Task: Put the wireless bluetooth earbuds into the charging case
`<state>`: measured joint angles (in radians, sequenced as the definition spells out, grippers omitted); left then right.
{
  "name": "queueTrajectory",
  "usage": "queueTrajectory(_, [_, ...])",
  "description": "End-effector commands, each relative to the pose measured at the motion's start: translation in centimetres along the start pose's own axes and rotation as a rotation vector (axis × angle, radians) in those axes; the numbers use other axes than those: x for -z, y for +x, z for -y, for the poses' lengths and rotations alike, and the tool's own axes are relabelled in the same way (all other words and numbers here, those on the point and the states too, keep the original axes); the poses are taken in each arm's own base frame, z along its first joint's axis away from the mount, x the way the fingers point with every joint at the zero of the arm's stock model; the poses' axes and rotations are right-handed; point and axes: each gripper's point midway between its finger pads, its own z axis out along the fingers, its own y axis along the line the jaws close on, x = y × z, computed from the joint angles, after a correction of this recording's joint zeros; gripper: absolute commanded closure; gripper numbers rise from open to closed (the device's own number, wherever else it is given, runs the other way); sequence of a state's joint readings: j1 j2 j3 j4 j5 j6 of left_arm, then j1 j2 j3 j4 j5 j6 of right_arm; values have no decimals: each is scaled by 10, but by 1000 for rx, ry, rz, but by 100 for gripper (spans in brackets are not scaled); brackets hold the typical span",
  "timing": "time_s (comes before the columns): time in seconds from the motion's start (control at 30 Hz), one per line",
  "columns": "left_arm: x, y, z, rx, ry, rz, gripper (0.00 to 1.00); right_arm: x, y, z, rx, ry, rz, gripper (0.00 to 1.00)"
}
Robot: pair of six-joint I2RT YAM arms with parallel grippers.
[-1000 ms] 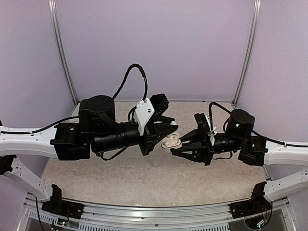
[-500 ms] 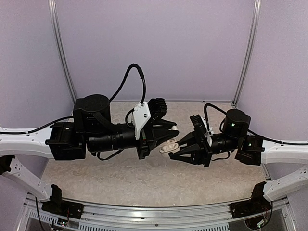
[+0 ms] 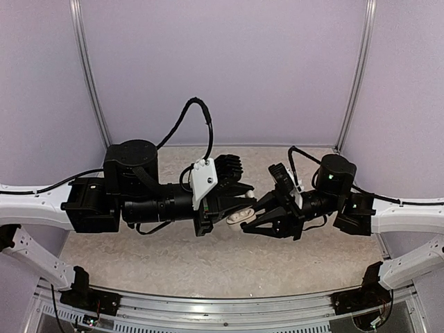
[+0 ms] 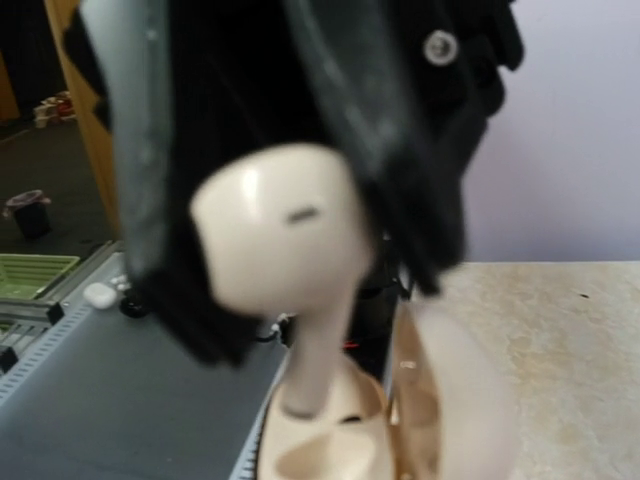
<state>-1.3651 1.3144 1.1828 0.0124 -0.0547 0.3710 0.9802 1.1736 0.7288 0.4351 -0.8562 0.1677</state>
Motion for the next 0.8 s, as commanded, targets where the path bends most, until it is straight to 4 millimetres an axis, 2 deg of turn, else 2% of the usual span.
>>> queueTrajectory(0.0, [8,-5,1,-32,4,12,92,-3,-23,-11,25,-70,43,100])
queueTrajectory(0.5, [10,6,6,-81,27,-36,92,-5,-28,-17,10,-118,47,100])
queueTrajectory(0.77, [9,3,12,-75,46,-23,92,-6,-28,-16,9,-120,45,100])
